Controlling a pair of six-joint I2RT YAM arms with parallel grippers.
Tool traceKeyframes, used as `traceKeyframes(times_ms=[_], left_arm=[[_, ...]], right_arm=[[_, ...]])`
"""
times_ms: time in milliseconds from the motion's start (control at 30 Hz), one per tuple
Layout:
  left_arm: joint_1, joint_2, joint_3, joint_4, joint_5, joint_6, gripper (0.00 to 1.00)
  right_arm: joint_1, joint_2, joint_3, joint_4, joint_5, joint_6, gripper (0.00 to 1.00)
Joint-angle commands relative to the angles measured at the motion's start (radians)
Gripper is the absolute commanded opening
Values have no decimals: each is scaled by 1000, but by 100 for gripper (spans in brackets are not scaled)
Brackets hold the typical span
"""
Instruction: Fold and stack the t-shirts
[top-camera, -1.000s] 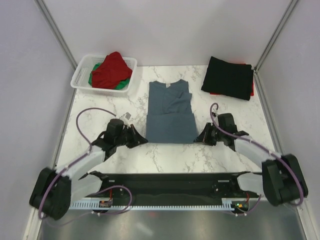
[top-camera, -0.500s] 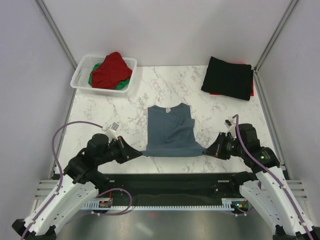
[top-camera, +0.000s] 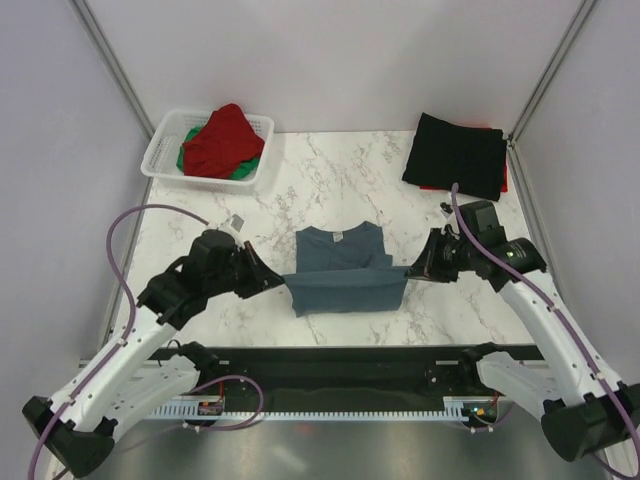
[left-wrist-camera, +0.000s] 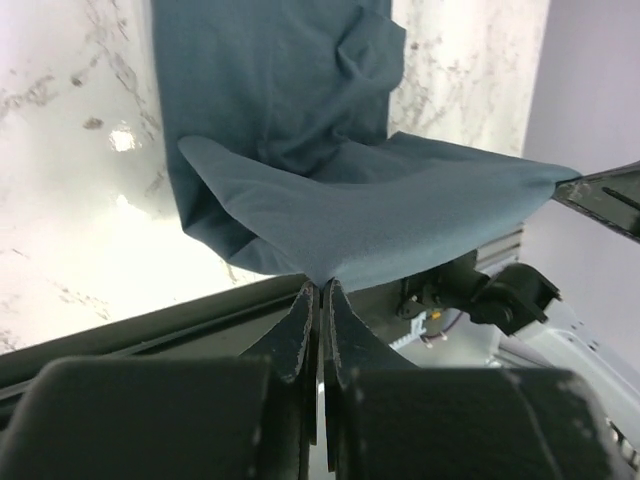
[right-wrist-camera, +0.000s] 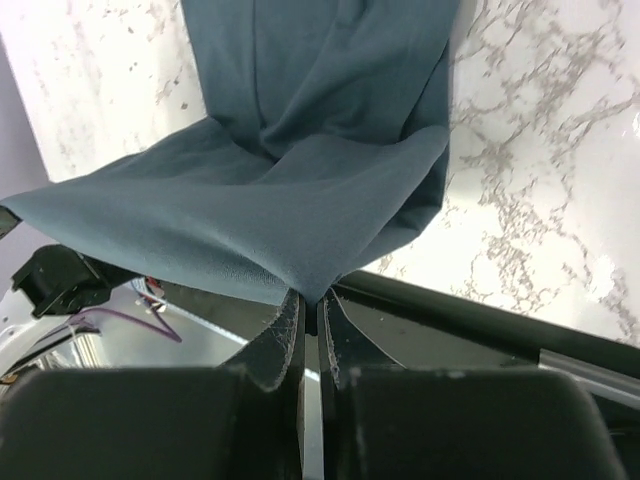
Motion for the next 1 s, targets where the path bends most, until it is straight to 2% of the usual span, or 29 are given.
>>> traceKeyframes(times_ms=[0,300,400,500,533,567,600,633,700,733,833,967], left_arm=[[26,90,84,14,-116,103,2],[200,389,234,129,12,220,2],[271,541,300,169,75,258,3],[328,727,403,190,133,290,4],[337,835,470,189,146,300,7],[354,885,506,187,182,316,11],[363,943,539,183,207,326,19],[371,991,607,180,224,330,36],[391,1107,667,167,258,336,50],[395,1132,722,160,265,341,57],[403,1155,790,100,258,359,59],[393,1019,700,101,207,360,59]], right_arm=[[-9,68,69,44,125,-56,0],[-30,366,231,158,150,-108,0],[-41,505,297,210,150,-114,0],[-48,712,400,239,159,-122,0],[-48,754,429,250,157,-124,0],[-50,795,484,257,157,-122,15],[-50,879,523,257,153,-122,33],[-50,919,561,259,136,-136,52],[-53,1014,673,250,145,-136,85],[-55,1033,708,227,150,-139,87],[-53,1006,749,219,145,-133,89],[-36,819,596,280,134,-111,90]])
